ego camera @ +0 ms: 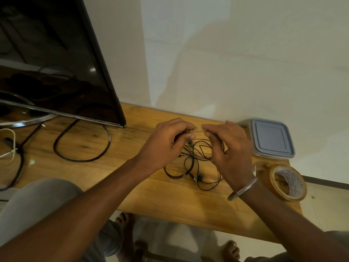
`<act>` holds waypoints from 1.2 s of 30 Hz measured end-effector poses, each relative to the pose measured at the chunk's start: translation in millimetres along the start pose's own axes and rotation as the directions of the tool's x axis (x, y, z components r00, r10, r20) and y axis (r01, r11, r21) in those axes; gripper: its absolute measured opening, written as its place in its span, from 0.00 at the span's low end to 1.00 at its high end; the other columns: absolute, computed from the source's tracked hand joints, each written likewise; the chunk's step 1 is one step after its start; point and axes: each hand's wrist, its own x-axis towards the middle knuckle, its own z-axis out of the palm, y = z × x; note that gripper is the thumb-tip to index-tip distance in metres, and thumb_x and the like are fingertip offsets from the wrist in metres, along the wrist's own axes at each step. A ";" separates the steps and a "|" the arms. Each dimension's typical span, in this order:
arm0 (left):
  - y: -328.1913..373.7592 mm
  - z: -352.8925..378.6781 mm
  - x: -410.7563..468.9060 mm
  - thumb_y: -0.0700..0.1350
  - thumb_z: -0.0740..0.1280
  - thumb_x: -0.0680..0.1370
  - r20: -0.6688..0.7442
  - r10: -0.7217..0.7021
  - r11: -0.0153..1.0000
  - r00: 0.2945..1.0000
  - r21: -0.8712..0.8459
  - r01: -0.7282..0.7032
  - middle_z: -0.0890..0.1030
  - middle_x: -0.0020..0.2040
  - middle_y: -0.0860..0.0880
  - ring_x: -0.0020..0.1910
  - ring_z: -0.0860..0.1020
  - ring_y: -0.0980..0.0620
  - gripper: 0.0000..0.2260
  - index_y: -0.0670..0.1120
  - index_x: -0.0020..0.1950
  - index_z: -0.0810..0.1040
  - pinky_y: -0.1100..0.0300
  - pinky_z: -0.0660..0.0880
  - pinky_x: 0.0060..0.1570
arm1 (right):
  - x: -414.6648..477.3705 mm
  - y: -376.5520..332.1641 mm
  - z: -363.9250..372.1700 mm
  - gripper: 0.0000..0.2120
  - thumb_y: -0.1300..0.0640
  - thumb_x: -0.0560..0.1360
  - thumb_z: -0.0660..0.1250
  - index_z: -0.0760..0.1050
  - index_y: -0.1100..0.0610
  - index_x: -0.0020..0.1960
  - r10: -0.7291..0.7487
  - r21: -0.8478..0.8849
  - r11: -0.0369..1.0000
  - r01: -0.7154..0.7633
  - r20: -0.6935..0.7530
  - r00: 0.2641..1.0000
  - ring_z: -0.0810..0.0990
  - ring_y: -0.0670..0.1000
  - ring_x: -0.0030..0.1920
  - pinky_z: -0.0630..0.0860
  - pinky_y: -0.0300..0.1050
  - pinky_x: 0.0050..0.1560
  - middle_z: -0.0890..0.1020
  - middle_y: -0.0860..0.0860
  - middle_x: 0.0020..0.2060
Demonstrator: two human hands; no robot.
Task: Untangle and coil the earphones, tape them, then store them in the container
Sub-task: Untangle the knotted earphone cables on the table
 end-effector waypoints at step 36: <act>-7.5 -3.6 2.0 0.40 0.72 0.76 -0.108 -0.129 0.981 0.986 -0.158 0.111 0.85 0.47 0.54 0.46 0.82 0.61 0.10 0.44 0.57 0.85 0.62 0.78 0.43 | 4.2 0.9 -1.5 0.05 0.57 0.77 0.71 0.84 0.56 0.51 0.370 0.199 0.919 -0.341 -0.132 0.920 0.82 0.51 0.46 0.78 0.50 0.46 0.85 0.48 0.42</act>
